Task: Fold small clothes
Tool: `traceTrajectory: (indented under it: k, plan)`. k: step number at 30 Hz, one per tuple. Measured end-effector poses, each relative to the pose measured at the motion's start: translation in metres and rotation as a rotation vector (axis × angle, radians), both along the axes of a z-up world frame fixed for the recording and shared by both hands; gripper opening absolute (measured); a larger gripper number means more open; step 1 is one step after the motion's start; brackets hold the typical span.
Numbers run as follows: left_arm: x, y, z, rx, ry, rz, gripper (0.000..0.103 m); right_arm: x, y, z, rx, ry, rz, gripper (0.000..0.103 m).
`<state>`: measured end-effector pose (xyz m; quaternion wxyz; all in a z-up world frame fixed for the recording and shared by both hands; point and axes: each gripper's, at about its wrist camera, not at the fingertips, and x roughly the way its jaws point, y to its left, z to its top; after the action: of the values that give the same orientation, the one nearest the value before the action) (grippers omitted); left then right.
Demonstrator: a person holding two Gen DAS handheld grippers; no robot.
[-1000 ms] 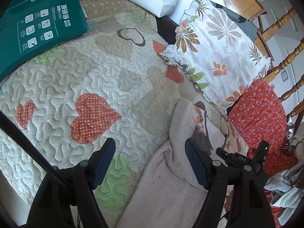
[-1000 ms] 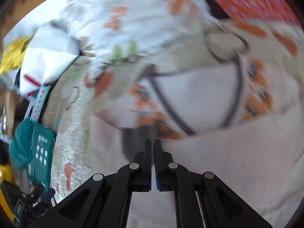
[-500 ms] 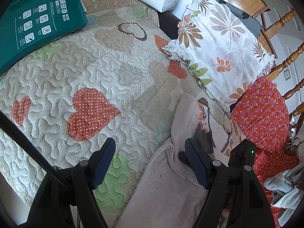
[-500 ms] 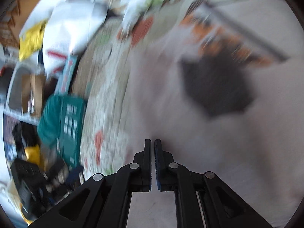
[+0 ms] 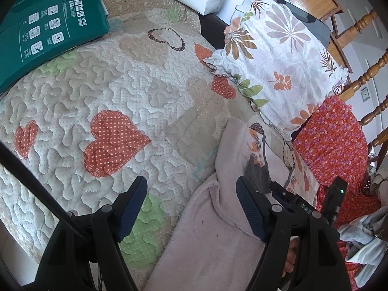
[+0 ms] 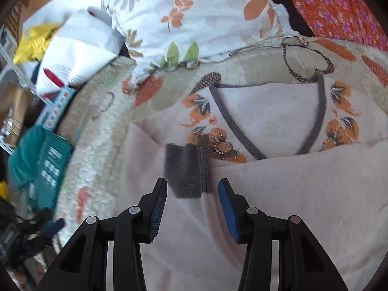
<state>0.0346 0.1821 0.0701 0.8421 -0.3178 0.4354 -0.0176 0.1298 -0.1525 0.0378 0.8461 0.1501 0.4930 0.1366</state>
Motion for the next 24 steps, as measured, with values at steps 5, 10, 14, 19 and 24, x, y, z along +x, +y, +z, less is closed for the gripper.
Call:
traceTrajectory:
  k: [5, 10, 14, 19, 24]
  plan:
    - [0.000, 0.000, -0.004, -0.003, 0.013, 0.001, 0.075, 0.014, 0.006, -0.019, -0.051, 0.044, -0.018, 0.006]
    - [-0.001, 0.005, -0.002, -0.011, 0.003, 0.014, 0.075, -0.004, 0.015, 0.002, 0.000, -0.017, -0.005, 0.006]
    - [-0.002, 0.005, -0.001, -0.011, 0.003, 0.012, 0.075, -0.017, 0.043, 0.011, 0.036, -0.038, 0.057, 0.006]
    - [-0.003, 0.008, -0.002, -0.013, 0.006, 0.027, 0.075, -0.025, 0.075, -0.007, 0.033, 0.005, 0.115, 0.006]
    - [-0.004, 0.010, -0.002, -0.016, 0.005, 0.031, 0.075, -0.041, 0.085, -0.030, 0.018, 0.058, 0.178, 0.009]
